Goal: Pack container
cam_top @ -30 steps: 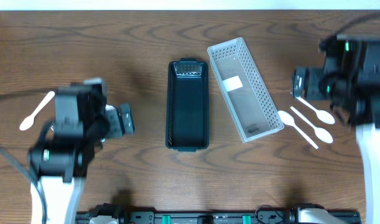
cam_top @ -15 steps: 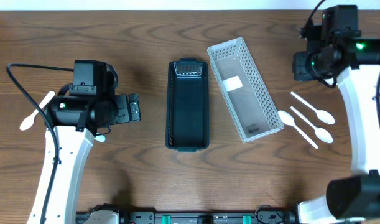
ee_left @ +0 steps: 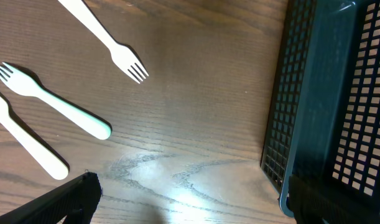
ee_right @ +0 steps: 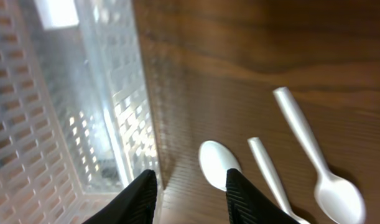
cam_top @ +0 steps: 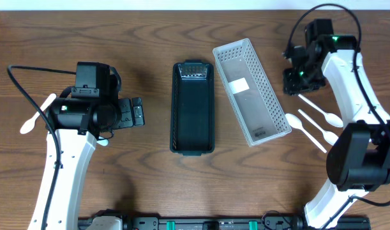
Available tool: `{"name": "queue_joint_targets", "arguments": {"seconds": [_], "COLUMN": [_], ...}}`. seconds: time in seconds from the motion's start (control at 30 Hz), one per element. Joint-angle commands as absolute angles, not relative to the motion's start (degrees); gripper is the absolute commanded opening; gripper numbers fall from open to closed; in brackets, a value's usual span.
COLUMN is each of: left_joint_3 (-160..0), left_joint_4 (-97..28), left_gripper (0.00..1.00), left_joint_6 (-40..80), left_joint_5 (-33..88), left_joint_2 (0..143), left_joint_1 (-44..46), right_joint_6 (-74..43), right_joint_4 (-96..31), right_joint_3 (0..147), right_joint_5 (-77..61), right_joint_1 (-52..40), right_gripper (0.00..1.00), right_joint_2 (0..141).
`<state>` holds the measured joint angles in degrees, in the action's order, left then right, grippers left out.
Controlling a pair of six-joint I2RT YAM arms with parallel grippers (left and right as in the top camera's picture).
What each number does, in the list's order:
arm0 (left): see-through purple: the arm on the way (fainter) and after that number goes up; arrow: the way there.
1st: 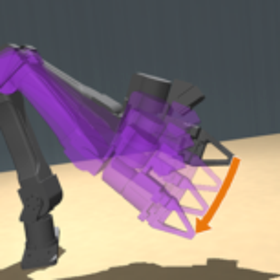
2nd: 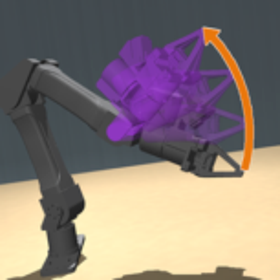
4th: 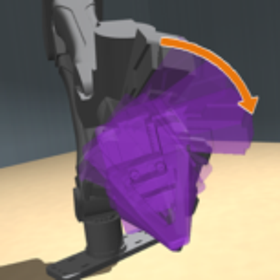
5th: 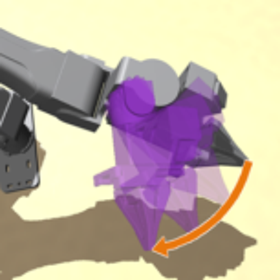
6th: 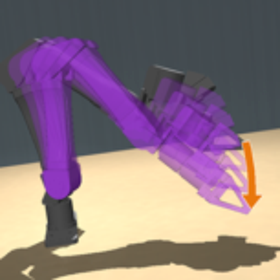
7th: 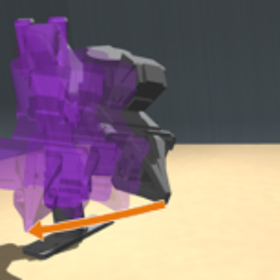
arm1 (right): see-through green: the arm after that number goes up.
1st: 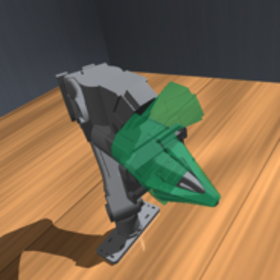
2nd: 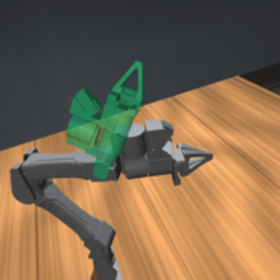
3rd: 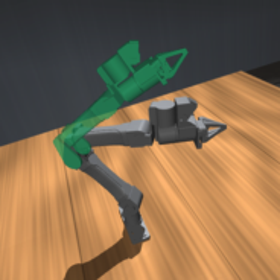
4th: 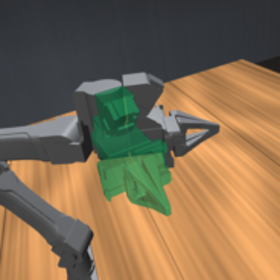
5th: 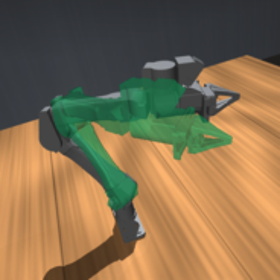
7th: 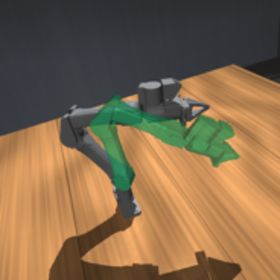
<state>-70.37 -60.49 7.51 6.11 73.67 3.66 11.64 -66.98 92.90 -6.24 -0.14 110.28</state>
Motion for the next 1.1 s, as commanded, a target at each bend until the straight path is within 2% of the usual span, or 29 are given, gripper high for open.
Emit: {"name": "queue_joint_targets", "arguments": {"seconds": [0.0, 0.37, 0.73, 1.07], "left_joint_3": [-71.2, -71.2, -71.2, -71.2], "left_joint_4": [-60.9, -60.9, -60.9, -60.9], "left_gripper": [0.98, 0.98, 0.98, 0.98], "left_joint_6": [7.8, 7.8, 7.8, 7.8], "left_joint_5": [6.9, 6.9, 6.9, 6.9], "left_joint_2": [73.8, 73.8, 73.8, 73.8], "left_joint_1": [3.9, 3.9, 3.9, 3.9], "right_joint_6": [15.5, 16.2, 23.8, 24.1], "right_joint_4": [-66.5, -63.9, -66.3, -66.5], "right_joint_3": [90.8, 83.0, 82.6, 82.6], "right_joint_5": [-10.6, -12.8, -21.7, -21.6], "right_joint_1": [0.1, -0.8, -4.5, -6.8], "right_gripper": [0.41, 0.41, 0.41, 0.42], "right_joint_2": [110.4, 110.4, 110.4, 110.4]}}
